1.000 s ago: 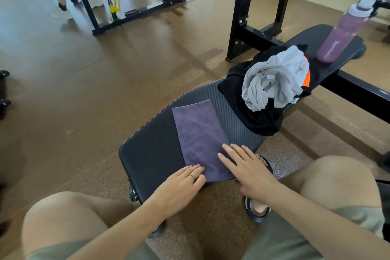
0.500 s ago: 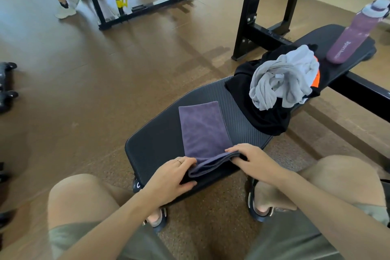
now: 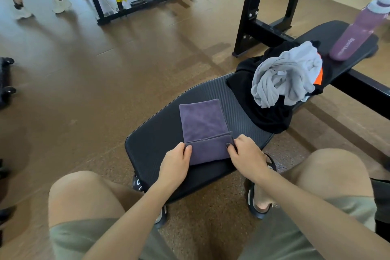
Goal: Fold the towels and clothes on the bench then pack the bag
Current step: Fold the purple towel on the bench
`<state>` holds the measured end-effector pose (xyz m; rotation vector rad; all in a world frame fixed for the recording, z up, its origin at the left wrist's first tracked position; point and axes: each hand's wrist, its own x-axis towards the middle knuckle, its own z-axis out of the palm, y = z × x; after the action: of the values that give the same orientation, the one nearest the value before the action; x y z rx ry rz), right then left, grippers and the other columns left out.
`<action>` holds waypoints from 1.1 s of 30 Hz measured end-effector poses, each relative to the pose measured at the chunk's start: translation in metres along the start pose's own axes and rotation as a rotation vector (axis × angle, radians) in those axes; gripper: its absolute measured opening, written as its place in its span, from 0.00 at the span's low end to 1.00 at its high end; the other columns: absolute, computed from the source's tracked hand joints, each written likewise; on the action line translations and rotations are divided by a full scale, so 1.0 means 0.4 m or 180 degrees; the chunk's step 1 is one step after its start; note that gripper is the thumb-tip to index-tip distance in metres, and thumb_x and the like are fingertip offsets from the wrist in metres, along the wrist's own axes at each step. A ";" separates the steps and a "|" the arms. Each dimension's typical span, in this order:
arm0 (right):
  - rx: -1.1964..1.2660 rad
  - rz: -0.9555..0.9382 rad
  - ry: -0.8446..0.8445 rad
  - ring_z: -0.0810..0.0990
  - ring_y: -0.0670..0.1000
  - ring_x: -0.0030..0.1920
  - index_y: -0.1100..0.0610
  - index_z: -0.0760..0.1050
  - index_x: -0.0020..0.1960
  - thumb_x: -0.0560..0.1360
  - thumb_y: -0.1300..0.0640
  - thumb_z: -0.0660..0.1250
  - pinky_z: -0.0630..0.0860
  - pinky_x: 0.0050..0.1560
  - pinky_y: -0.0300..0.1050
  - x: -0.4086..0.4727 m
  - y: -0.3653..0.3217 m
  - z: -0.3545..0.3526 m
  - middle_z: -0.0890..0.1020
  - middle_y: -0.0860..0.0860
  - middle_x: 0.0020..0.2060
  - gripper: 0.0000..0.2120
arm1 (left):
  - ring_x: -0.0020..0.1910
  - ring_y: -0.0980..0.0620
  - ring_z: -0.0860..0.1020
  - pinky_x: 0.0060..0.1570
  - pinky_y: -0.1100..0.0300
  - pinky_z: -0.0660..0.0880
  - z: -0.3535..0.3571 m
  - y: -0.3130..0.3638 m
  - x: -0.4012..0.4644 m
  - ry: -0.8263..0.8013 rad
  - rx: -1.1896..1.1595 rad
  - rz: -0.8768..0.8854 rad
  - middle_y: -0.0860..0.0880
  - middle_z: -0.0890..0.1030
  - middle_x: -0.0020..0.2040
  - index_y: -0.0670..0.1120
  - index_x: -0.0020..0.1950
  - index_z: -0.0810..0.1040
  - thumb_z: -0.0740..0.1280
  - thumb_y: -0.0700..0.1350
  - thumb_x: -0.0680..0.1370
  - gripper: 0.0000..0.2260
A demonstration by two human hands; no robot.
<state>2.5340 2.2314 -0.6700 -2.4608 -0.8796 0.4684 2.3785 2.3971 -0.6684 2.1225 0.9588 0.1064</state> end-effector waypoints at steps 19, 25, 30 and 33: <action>-0.1726 -0.1965 0.0667 0.75 0.57 0.52 0.56 0.73 0.54 0.73 0.62 0.66 0.73 0.54 0.50 0.030 0.000 0.001 0.75 0.54 0.52 0.10 | 0.46 0.45 0.76 0.44 0.53 0.75 0.030 -0.004 0.044 0.0616 0.2728 0.1910 0.44 0.76 0.53 0.47 0.57 0.74 0.76 0.41 0.71 0.18; -0.1860 -0.2297 -0.0098 0.76 0.54 0.57 0.54 0.76 0.57 0.75 0.49 0.58 0.67 0.68 0.51 0.043 0.019 -0.033 0.79 0.51 0.57 0.16 | 0.56 0.49 0.77 0.57 0.55 0.76 -0.005 -0.022 0.051 0.0203 0.2567 0.2528 0.50 0.79 0.58 0.48 0.61 0.77 0.63 0.53 0.82 0.13; -0.1922 -0.2127 -0.0422 0.75 0.55 0.63 0.55 0.75 0.64 0.70 0.49 0.60 0.68 0.70 0.52 0.058 0.027 -0.049 0.78 0.53 0.63 0.24 | 0.59 0.49 0.76 0.61 0.55 0.75 -0.022 -0.019 0.039 -0.0059 0.2431 0.2257 0.50 0.76 0.62 0.48 0.65 0.75 0.62 0.62 0.75 0.25; -0.1435 -0.1980 -0.0124 0.78 0.53 0.56 0.55 0.76 0.56 0.72 0.52 0.57 0.73 0.61 0.50 0.064 0.010 -0.036 0.79 0.50 0.56 0.16 | 0.53 0.49 0.77 0.54 0.56 0.76 -0.019 -0.006 0.047 -0.0093 0.2430 0.2156 0.50 0.77 0.58 0.47 0.61 0.76 0.63 0.52 0.74 0.18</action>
<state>2.5613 2.2409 -0.6643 -2.3632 -1.8434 0.0962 2.3876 2.4156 -0.6691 3.0743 0.2109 0.0450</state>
